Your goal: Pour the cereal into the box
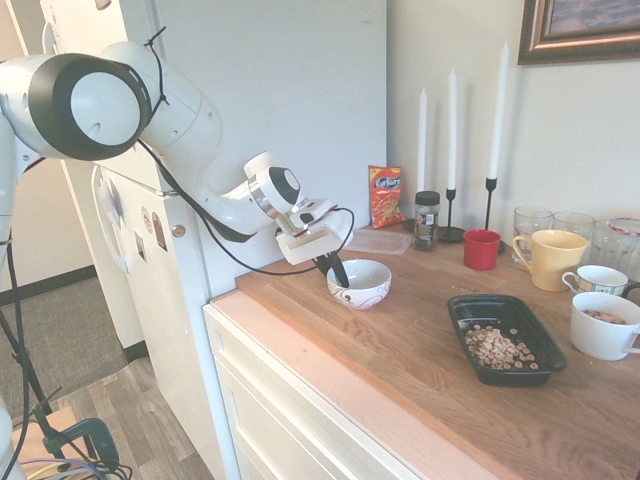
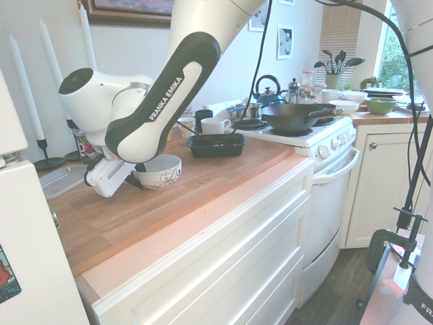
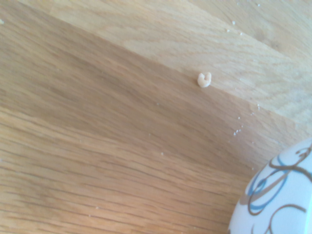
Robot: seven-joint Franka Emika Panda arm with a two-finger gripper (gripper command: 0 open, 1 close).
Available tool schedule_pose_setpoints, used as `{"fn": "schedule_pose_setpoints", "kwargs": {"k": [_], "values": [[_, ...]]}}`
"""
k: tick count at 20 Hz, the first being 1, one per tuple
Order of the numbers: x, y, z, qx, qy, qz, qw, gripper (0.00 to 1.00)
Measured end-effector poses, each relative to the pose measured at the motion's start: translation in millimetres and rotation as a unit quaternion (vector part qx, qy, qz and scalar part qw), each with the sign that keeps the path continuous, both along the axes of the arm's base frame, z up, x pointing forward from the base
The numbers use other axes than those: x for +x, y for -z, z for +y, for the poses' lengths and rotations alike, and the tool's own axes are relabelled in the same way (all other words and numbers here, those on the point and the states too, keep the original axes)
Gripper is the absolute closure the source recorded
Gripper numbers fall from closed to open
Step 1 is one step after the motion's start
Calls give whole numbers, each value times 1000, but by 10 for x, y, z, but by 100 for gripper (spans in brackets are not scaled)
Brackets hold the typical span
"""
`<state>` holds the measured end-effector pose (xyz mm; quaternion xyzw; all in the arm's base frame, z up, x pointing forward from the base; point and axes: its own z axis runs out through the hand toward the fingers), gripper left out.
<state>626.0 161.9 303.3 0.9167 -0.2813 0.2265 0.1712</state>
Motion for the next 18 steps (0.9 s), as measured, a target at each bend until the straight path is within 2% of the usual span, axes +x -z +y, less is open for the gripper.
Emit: {"fn": "schedule_pose_setpoints", "kwargs": {"k": [4,10,14,18], "values": [[12,-9,-36,18,16,2,1000,0],[64,-212,-184,87,52,8,995,0],[108,-639,-482,169,70,22,983,0],[120,-921,-751,225,87,45,970,0]]}}
